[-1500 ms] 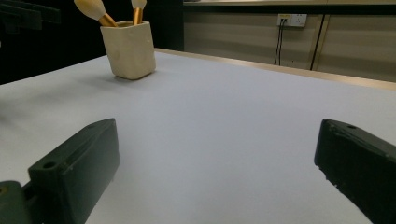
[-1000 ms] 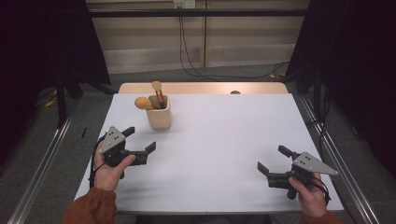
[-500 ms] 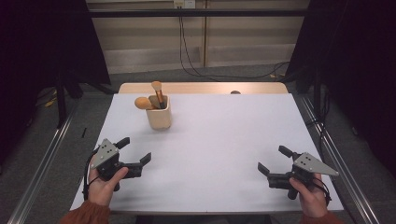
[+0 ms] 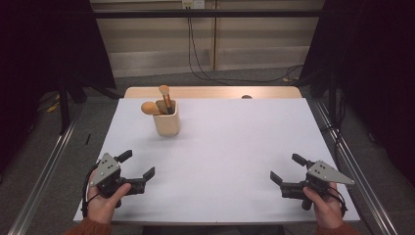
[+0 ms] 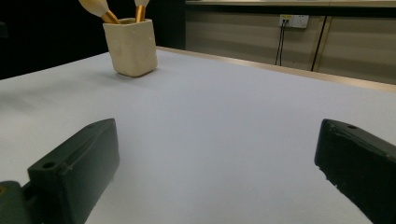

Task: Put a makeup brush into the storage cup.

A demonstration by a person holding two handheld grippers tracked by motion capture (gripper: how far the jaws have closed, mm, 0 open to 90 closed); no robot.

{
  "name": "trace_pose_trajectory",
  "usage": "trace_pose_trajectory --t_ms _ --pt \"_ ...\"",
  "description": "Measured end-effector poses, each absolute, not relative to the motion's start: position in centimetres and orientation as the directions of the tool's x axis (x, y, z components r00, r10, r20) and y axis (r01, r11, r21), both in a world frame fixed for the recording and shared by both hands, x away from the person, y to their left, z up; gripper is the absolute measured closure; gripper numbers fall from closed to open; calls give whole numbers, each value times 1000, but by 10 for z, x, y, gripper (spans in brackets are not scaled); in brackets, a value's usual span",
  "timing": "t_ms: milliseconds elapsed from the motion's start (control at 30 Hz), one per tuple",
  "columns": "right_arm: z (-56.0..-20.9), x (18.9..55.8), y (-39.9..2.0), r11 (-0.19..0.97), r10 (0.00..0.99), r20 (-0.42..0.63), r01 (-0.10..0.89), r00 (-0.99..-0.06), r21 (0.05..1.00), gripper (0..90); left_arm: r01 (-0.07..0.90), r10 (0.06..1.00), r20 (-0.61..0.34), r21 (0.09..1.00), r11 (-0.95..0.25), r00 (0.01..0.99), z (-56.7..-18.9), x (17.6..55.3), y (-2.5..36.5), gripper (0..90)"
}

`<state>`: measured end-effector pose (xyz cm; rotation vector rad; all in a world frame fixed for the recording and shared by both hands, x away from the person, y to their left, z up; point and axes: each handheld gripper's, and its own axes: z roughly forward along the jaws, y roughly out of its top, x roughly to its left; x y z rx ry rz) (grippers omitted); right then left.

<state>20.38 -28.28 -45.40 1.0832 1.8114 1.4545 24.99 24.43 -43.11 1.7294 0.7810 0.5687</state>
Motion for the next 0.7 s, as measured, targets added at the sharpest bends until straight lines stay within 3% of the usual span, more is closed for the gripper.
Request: trace_pose_trajectory --t_ms 700 --pt "-455 207 -283 84 861 54 246 -507 966 0 236 753 -28 957 -170 658 -433 245 250 29"
